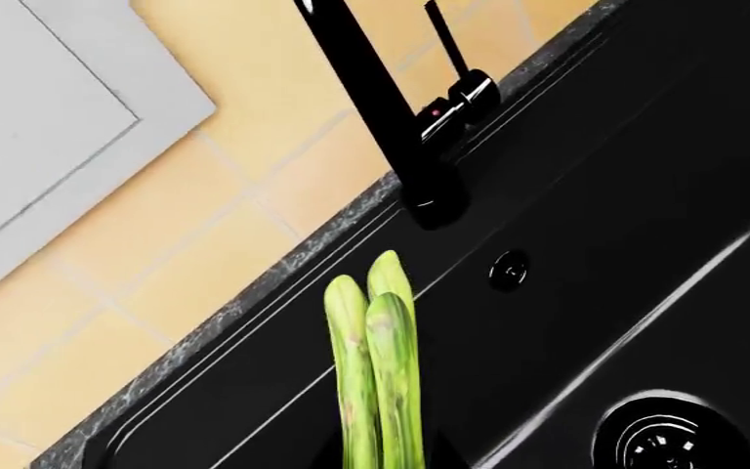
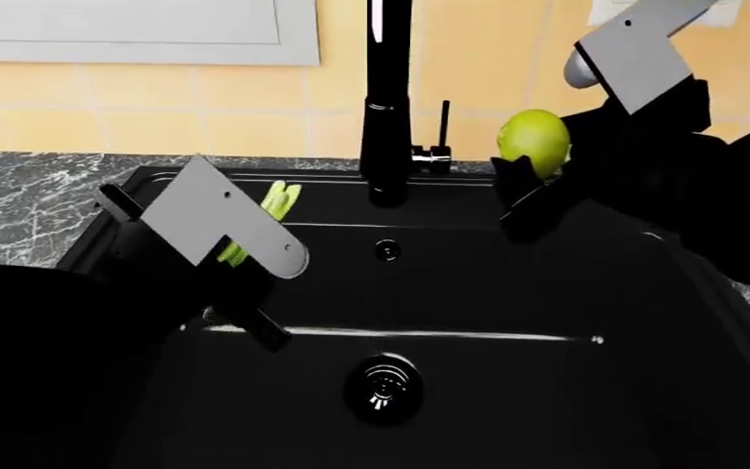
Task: Pick up the fruits and vegetables and place them in the sink. Turn on the sink faucet to wash them. Then turn the sink off and put them in the tray.
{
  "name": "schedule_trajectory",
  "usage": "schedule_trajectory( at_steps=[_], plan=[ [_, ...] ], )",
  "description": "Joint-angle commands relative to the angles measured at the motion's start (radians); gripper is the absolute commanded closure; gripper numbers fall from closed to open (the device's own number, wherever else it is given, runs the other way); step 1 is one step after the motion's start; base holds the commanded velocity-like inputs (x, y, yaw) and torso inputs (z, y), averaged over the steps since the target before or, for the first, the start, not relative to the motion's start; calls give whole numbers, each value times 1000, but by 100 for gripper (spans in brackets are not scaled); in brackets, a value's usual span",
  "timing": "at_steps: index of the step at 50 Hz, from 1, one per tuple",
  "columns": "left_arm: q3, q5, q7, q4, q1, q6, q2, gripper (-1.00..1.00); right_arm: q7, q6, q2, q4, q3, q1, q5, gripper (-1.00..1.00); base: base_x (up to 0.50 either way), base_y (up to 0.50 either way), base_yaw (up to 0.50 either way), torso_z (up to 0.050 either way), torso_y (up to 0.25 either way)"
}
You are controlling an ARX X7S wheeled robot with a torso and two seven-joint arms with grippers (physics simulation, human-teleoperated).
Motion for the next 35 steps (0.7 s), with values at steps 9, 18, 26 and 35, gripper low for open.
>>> schedule_trajectory(
  at_steps=[9, 18, 26, 35],
  plan=[
    [-92, -151, -78, 109, -62, -10, -78, 100, -16, -31, -20, 17, -3, 2, -43, 100, -500, -20, 0, 0, 0],
    [-144, -147, 8, -6, -207, -10, -61, 100, -12, -84, -43, 37, 15, -7, -65, 100, -52, -95, 0, 0, 0],
    [-159, -220, -47, 11, -219, -3, -68, 100, -19, -96, -58, 46, 10, -6, -77, 100, -24, -409, 0, 0, 0],
    [-142, -284, -125, 28, -197, -7, -90, 100, -44, -108, -66, 44, -10, -13, -106, 100, -166, -152, 0, 0, 0]
  ],
)
